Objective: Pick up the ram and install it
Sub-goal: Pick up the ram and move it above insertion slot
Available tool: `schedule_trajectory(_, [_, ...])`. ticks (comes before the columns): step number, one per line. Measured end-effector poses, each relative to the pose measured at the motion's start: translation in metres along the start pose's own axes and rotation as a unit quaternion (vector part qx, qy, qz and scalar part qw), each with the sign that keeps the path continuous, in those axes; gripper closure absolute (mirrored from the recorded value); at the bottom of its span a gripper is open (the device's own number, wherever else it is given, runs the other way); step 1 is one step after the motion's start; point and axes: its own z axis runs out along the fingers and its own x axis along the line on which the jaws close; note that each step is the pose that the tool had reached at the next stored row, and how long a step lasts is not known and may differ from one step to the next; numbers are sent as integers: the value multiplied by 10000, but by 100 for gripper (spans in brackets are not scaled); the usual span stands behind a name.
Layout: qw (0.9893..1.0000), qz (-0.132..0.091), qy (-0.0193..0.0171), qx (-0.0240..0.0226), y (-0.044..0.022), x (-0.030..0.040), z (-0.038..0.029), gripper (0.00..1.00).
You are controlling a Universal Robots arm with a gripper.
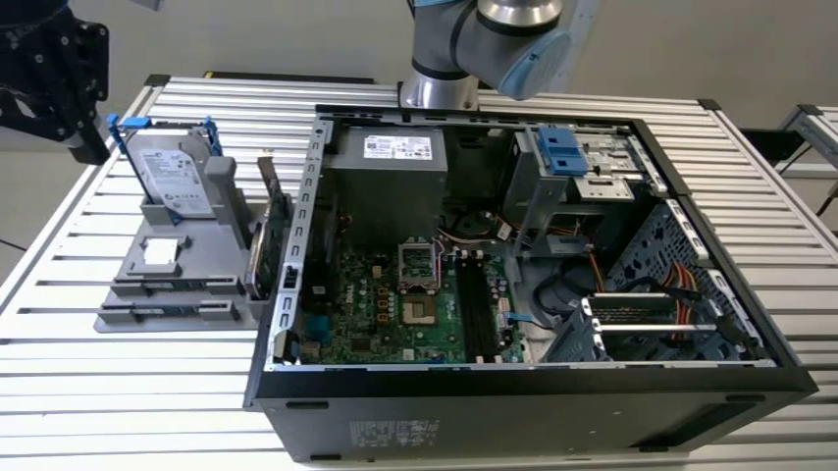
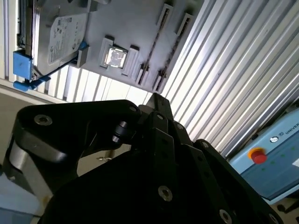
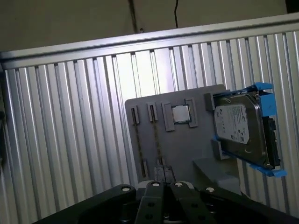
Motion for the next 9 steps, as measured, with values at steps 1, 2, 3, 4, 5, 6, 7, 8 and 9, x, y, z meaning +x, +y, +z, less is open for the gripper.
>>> schedule_trajectory(1, [10000,-59,3,-1,0,0,0,100])
schedule_trajectory(2, [9999,-124,6,-2,0,0,0,100])
schedule_trajectory(3, [9998,-202,10,-2,0,0,0,100])
schedule_trajectory(4, [9996,-279,13,4,0,0,0,100])
schedule_trajectory(5, [9993,-362,16,21,0,-1,0,100])
schedule_trajectory(6, [9990,-438,16,47,0,-1,1,100])
schedule_trajectory(7, [9987,-511,16,80,0,0,3,100])
schedule_trajectory(8, [9983,-573,16,116,0,0,3,100])
schedule_trajectory(9, [9979,-629,15,153,0,0,5,100])
